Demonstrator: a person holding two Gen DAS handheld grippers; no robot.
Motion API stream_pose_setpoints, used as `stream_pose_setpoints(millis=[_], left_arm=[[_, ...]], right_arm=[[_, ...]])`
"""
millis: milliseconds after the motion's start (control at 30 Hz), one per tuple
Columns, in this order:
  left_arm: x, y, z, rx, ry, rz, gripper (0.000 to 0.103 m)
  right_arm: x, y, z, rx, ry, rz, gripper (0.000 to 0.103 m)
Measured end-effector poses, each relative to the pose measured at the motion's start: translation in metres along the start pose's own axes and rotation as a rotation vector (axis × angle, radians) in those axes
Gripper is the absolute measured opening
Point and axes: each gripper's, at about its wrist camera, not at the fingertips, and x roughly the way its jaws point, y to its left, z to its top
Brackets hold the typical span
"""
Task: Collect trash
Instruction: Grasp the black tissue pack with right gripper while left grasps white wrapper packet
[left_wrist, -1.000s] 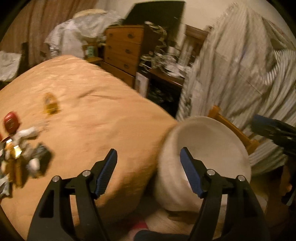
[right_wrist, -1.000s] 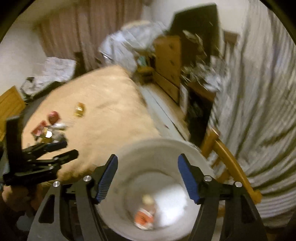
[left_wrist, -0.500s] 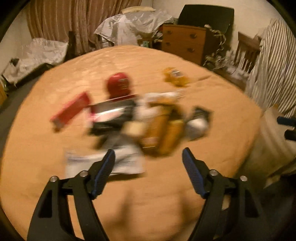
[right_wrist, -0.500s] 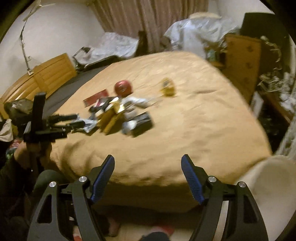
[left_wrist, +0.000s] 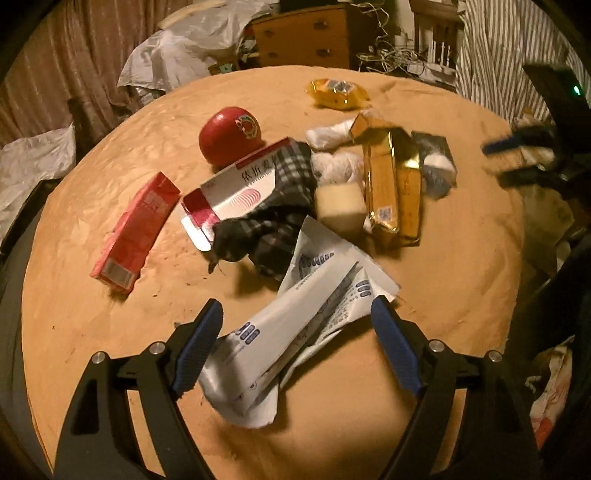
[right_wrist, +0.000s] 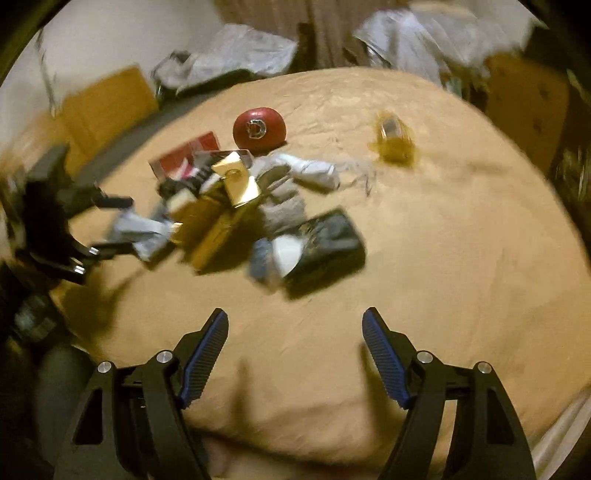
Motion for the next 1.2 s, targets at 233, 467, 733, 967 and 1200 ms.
stream_pose_setpoints(millis=[233, 467, 733, 967, 1200], left_arm=[[0.015, -0.001, -0.008, 0.029, 0.022, -0.013, 0.079], [0.029, -0.002, -0.008, -0.004, 0.072, -0.047, 0.059], [0.016, -0.011, -0.013, -0.129, 0.052, 0.001, 0.038], [-0.006, -0.016, -0.035, -0.295, -0.004, 0.051, 0.035], [-0.002, -0.01, -0.041, -0.395, 0.053, 0.073, 0.039]], right_arm=[[0.041, 0.002, 0.036, -0.171, 0.05, -0.05, 0.089], [0.072, 0.012, 0.056, -0.187, 0.064, -0.043, 0.076], [0.052, 0.005, 0.036, -0.068, 0.001, -0.058, 0.051], [0.039, 0.009, 0.013, -0.022, 0.018, -0.071, 0.042], [0.04, 0.01, 0.013, 0.016, 0.01, -0.053, 0.079]])
